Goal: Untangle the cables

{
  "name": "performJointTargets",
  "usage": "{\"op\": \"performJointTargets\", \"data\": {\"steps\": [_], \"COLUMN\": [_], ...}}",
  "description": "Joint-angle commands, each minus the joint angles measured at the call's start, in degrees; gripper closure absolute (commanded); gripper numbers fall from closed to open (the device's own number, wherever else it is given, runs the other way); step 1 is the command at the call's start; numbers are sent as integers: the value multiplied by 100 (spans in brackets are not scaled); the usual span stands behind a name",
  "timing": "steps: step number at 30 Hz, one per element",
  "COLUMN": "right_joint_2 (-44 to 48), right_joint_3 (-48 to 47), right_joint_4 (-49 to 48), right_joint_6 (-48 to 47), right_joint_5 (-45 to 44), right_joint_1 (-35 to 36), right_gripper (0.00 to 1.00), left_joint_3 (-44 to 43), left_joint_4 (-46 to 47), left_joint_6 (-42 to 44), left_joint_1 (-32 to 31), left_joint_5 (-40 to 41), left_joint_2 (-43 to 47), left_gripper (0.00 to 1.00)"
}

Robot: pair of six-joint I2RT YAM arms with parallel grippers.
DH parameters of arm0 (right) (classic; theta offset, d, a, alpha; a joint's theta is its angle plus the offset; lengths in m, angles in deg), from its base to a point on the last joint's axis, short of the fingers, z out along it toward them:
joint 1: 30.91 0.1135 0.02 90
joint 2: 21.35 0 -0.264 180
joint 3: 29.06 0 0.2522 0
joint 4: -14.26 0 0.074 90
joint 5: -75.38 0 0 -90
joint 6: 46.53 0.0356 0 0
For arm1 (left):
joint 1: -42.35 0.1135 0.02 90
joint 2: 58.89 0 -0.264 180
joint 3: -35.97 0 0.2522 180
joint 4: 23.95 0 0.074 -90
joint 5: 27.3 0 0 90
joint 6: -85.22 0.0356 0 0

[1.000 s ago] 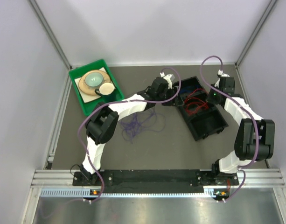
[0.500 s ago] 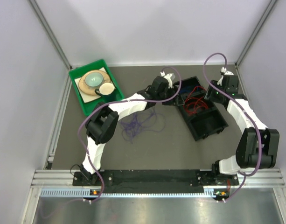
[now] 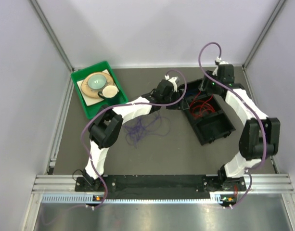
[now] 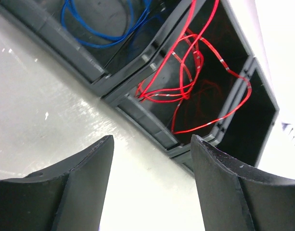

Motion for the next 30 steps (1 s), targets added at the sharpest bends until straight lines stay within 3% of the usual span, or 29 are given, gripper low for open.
{"op": "performJointTargets", "data": {"steps": [1,6,14,17,18,30], "right_joint_2": [-680,-1113,-1016,-999,-920,460], "right_joint_3": [-754,-1142,-747,-642,-598,1001], "right_joint_4": [188,329,144,83,48,-356], "right_joint_6": [265,265,291,317,326,432], "right_joint_5": [-174,-367,-526,-526,-526,-798], "right_joint_1": [203,282,273,282,282,282], "right_gripper": [45,58,61,96,100,100], "left_joint_3": [162,232,285,302,320,504], "left_joint_4": [107,107,125,125,133,142], "left_joint_6": [90,107,107,107,99,99], "left_joint_1": [49,110,154,154,154,189], "left_joint_5": [193,167,115,97,97,44], "left_joint_2": [406,459,450,467,476,643], "left_gripper": [30,30,30,30,30,30]}}
